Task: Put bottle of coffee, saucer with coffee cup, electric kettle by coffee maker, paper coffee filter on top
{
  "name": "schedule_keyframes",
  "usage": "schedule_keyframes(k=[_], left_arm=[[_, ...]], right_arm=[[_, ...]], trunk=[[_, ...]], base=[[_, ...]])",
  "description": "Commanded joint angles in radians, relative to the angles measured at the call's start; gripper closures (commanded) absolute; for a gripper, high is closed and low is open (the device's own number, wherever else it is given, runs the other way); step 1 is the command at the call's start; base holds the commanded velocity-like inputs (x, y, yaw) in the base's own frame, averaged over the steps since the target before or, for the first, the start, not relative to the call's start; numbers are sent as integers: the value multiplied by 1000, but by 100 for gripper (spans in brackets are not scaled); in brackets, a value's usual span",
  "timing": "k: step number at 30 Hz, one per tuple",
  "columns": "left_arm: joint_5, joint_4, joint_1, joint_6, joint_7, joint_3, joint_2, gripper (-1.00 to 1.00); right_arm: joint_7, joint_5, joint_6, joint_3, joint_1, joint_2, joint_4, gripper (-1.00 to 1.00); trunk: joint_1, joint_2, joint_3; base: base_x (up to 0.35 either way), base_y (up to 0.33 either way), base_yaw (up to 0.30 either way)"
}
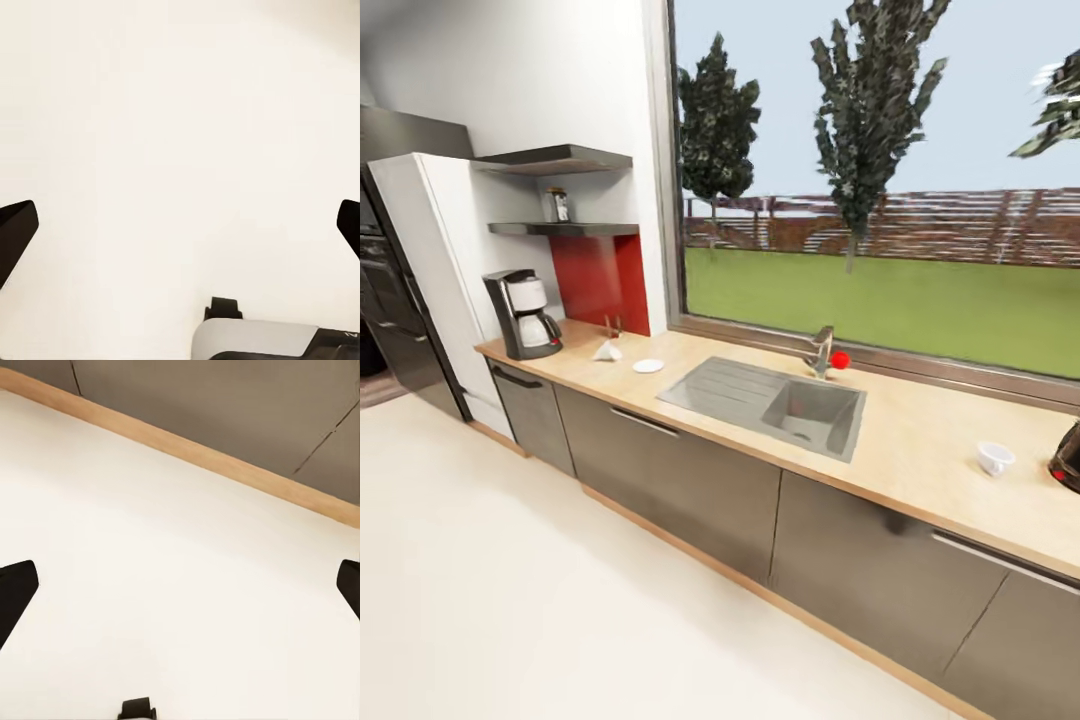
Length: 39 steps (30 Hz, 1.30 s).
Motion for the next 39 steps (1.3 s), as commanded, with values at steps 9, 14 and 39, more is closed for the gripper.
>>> schedule_keyframes(k=[9, 14, 39], left_arm=[[1, 1, -1, -4, 1, 1, 0, -100], [1, 1, -1, -4, 1, 1, 0, -100], [1, 1, -1, -4, 1, 1, 1, -100]], right_arm=[[0, 10, -3, -5, -1, 1, 0, -100], [0, 10, -3, -5, -1, 2, 0, -100], [1, 13, -2, -5, -1, -3, 1, -100]], trunk=[[1, -2, -2], [1, -2, -1], [1, -2, 8]], base=[[292, 213, 236], [286, 228, 270], [255, 246, 174]])
